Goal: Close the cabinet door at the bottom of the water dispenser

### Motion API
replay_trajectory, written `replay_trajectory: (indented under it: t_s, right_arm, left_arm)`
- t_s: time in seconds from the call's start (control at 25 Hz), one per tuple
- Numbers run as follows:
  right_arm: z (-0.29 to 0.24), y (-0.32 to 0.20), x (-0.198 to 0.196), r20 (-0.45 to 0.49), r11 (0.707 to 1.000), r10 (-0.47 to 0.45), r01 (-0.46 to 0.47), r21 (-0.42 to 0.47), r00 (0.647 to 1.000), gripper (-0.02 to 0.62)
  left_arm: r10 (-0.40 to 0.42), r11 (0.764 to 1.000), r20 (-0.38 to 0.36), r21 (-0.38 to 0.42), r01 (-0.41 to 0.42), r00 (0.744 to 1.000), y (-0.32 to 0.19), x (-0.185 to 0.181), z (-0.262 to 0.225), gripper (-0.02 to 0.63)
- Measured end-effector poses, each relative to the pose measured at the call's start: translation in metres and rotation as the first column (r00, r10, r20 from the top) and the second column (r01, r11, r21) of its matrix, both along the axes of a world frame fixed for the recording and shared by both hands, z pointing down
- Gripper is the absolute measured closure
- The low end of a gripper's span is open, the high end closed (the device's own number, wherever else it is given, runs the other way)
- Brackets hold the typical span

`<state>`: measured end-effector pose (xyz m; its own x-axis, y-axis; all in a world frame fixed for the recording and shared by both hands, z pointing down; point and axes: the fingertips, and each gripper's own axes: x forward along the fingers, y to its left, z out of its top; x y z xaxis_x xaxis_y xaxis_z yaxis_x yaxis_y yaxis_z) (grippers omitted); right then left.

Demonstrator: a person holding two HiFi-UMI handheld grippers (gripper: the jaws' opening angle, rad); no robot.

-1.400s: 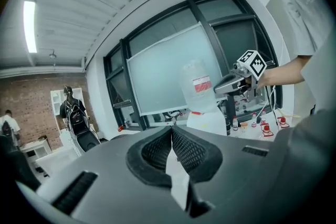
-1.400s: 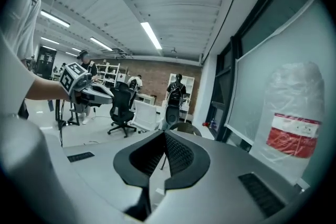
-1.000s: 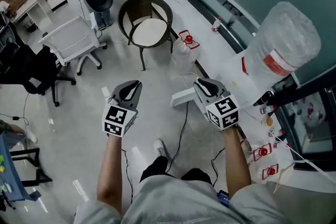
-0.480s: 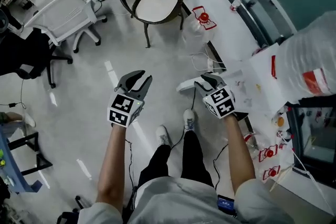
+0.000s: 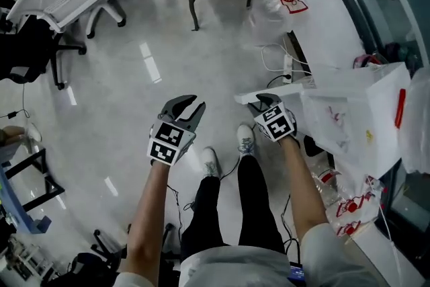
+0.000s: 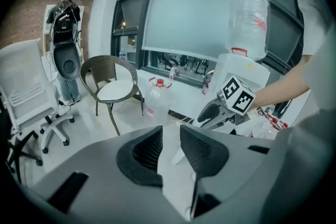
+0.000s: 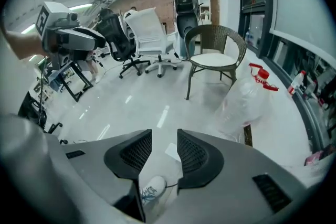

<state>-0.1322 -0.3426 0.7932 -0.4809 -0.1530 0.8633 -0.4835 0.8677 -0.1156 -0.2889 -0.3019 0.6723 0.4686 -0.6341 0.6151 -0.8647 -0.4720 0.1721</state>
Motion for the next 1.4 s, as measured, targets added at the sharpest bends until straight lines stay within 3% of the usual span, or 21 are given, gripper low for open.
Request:
replay_trajectory:
  t_s: [0.4,0.6,0.84,1.08,1.28,1.4]
  right_arm:
    - [0.117,-0.012,-0.010,-0.032,0.993,-0.049,0.045,-0.111,0.998,0.419]
    - [0.148,-0.010,-0.004,-0.080,0.988,0.023,-0.035,-0.149,0.997,0.419]
    - [0.159,0.005,0.013,-0.067,0.989,0.109,-0.115,-0.090,0.992,0.430]
    - [0.157,0.028,0.030,-0.070,0.974,0.200,-0.206,-0.093,0.977,0.430]
    - [0.155,0.054,0.055,-0.014,0.912,0.375,-0.371,-0.177,0.927,0.431]
    - [0.156,0.069,0.071,0.003,0.913,0.378,-0.372,-0.168,0.926,0.431]
  left_arm:
    - [-0.011,0.994,-0.008,-0.112,0.010,1.000,-0.015,0.019,0.109,0.497]
    - [-0.052,0.988,-0.029,-0.148,0.048,0.998,-0.011,0.018,0.132,0.509]
    - [0.021,0.991,-0.029,-0.133,-0.025,0.999,-0.002,0.033,0.135,0.511]
    - [0.056,0.991,-0.042,-0.117,-0.061,0.998,0.008,0.049,0.135,0.514]
    - [0.094,0.987,-0.063,-0.122,-0.101,0.994,0.023,0.077,0.141,0.515]
    - [0.082,0.987,-0.071,-0.130,-0.091,0.994,0.032,0.094,0.149,0.515]
